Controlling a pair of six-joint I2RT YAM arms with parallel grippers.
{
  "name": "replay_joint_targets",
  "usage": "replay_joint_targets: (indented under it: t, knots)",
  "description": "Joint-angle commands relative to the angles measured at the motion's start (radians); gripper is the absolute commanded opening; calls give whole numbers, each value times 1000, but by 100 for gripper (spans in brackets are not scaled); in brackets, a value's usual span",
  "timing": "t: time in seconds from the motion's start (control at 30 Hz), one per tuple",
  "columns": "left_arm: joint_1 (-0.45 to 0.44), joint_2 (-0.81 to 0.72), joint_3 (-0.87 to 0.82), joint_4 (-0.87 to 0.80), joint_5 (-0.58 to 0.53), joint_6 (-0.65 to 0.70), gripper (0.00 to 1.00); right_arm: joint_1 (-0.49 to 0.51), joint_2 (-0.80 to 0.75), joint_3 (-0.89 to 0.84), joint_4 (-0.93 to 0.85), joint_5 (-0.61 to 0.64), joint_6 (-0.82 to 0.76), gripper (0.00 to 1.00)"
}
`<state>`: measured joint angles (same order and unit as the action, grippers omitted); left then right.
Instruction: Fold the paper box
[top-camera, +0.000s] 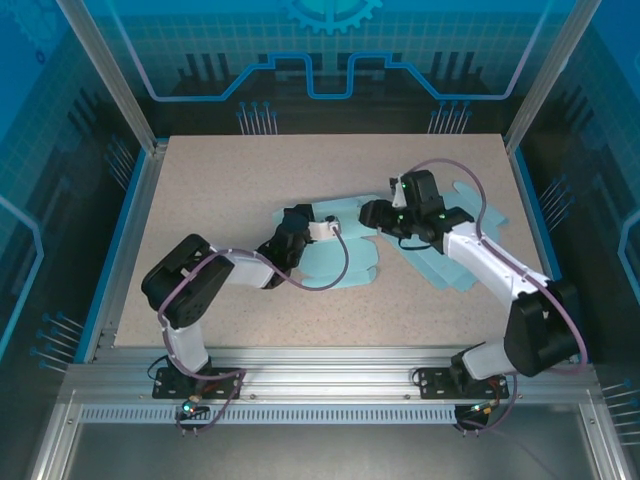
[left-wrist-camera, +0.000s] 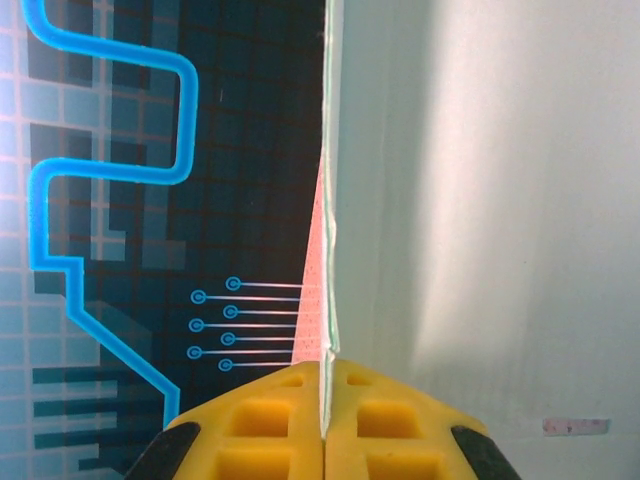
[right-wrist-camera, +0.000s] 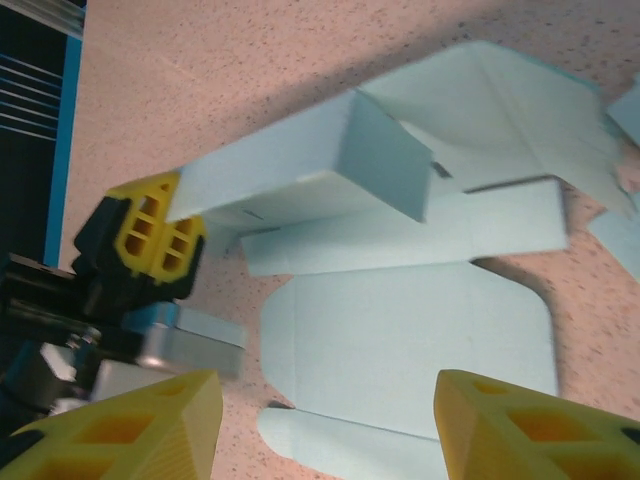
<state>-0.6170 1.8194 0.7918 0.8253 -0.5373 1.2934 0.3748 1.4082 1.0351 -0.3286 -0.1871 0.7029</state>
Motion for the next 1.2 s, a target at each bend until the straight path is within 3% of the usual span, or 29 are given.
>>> replay_joint_targets:
  t: [0.0,0.37,0.73,1.17]
  knots:
    - [9,-83,-1,-59,44,-96,1,-22,-43,-89,20,48,6,58]
    - [12,-150,0,-160,96,-199,2,-68,-17,-342,379,26,52,54]
    - [14,-181,-9,-196,118,-222,1,-85,138,-274,524,61,-8,58]
    - [15,-204,-8,-230,134,-246,1,-93,227,-242,634,6,14,58]
